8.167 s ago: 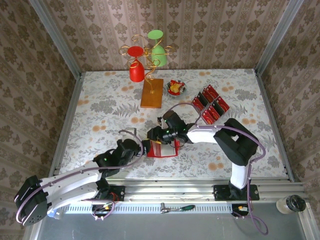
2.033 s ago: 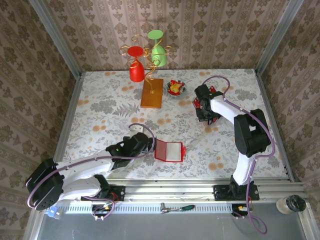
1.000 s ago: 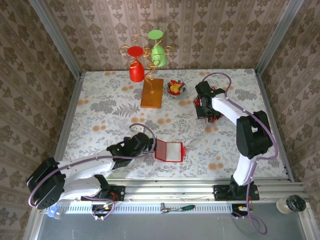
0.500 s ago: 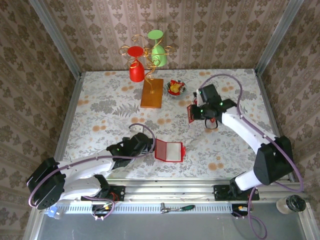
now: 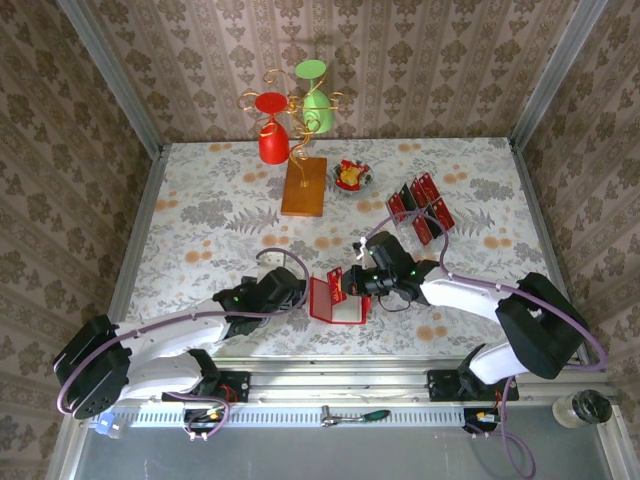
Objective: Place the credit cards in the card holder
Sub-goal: Insert the credit card into the card slot.
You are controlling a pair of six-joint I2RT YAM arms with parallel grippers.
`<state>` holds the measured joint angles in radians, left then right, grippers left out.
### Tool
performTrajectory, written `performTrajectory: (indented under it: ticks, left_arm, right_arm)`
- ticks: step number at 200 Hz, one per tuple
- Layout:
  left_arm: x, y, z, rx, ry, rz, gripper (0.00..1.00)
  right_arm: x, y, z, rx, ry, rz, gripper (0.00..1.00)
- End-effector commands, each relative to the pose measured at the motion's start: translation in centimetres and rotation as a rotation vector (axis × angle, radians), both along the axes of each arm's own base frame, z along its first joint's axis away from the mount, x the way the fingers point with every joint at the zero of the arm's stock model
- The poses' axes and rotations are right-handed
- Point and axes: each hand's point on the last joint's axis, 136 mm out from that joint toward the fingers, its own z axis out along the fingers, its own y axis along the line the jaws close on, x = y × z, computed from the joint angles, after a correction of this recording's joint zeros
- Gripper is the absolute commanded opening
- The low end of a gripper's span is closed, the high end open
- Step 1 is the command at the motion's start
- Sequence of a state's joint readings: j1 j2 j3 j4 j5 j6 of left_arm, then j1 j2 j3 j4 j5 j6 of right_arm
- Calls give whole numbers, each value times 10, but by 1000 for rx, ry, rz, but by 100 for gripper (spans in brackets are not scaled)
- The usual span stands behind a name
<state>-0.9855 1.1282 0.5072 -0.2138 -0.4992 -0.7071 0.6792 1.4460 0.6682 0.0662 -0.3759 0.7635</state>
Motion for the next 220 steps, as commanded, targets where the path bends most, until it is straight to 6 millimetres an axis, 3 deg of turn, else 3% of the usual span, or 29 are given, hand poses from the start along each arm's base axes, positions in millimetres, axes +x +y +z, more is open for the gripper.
performTrajectory:
  ticks: [1, 111, 220]
  left_arm:
    - [5, 2, 12, -4, -19, 21, 100]
    - [1, -5, 4, 30, 10, -36, 100]
    - [-3, -34, -12, 79, 36, -129, 100]
  right_arm:
    - [1, 12, 13, 99, -35, 1, 0]
    - [-4, 18, -31, 51, 59, 39, 0]
    - [-7, 14, -38, 33, 76, 33, 0]
